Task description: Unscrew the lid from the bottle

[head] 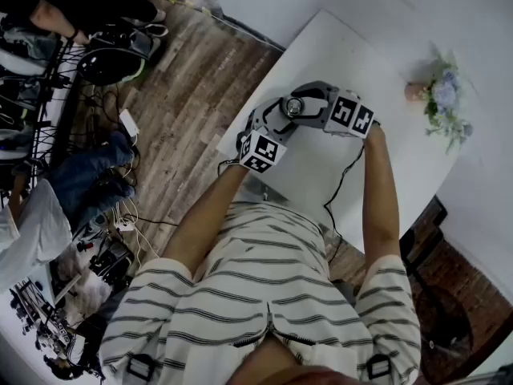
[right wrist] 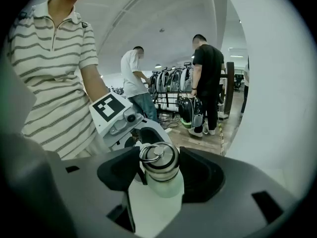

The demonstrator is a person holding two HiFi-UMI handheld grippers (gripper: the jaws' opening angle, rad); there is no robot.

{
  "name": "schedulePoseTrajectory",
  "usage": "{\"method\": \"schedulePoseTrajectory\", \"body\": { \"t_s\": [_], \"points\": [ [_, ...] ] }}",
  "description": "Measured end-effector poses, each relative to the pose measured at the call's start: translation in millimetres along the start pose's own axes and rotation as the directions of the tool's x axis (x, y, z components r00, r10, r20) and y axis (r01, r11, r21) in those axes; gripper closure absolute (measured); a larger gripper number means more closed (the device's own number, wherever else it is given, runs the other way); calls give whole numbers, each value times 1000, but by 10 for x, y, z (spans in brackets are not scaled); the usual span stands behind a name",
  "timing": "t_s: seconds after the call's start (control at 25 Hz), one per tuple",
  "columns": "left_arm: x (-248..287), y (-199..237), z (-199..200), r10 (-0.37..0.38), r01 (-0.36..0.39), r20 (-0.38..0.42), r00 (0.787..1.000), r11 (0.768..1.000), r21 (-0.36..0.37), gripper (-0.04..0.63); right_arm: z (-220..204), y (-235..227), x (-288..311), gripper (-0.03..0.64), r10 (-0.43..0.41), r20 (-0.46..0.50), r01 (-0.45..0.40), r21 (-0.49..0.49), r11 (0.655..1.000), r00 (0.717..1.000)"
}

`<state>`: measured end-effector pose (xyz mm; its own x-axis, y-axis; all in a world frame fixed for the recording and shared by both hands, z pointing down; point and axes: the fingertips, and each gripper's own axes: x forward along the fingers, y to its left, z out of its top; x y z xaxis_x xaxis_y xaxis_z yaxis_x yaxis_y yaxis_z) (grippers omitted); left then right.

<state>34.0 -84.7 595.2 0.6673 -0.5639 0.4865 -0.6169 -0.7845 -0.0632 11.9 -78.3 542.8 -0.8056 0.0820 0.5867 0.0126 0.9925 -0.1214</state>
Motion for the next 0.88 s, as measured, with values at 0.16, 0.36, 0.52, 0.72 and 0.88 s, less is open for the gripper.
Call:
{"method": "schedulePoseTrajectory", "body": {
  "t_s": [0.16, 0.36, 0.52, 0.72, 0.88],
  "points": [
    [16, 5, -13, 0, 0, -2, 1000, 1000, 0, 296, -15, -12, 10, 356, -17, -5, 17, 6, 1000, 1000],
    [25, 16, -15, 0, 0, -1, 1000, 1000, -2, 296, 24, -97, -42, 232, -163, 55, 156, 117, 981, 985],
    [25, 5, -18, 1, -1, -3, 1000, 1000, 0, 296, 64, -133, -130, 232, -371, 115, 340, 222, 914, 922],
    [32, 9, -12, 5, -5, -1, 1000, 1000, -3, 296, 58, -134, -139, 261, -609, 100, 534, 383, 754, 787],
    [29, 10, -20, 10, -10, -2, 1000, 1000, -5, 296, -31, -119, -97, 296, -725, 60, 598, 520, 609, 686]
  ]
}}
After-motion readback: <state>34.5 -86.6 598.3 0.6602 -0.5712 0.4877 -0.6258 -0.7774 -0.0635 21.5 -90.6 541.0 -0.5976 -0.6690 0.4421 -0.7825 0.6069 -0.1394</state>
